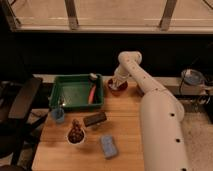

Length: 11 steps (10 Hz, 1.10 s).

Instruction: Wipe red bowl with towel

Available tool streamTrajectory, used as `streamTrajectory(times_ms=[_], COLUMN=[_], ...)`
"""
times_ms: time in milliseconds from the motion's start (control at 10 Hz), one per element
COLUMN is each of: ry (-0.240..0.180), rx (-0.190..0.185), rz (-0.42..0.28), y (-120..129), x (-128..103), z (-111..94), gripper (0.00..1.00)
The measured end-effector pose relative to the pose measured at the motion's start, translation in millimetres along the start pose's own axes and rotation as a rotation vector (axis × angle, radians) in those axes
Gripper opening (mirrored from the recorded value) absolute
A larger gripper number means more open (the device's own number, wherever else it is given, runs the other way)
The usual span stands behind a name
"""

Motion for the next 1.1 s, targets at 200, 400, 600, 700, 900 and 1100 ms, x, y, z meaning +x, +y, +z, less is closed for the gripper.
streamTrajectory(times_ms=[200,400,600,700,900,1100], ry=[-0.02,-0.02,0.015,0.047,0.095,0.108], rx=[-0.004,-0.037,-0.085,-0.1,-0.107,-0.088], rz=[-0.014,-0.016,-0.013,0.008,0.033,0.028], y=[15.5,37.7,53.1,61.9,61.5,40.1], x=[-16.9,-27.7,-16.4,2.4,30.3,44.1], z=[-6.1,-15.7,-23.5,-28.9,-31.7,-25.7], gripper=[0.0,0.0,0.0,0.0,0.0,0.0])
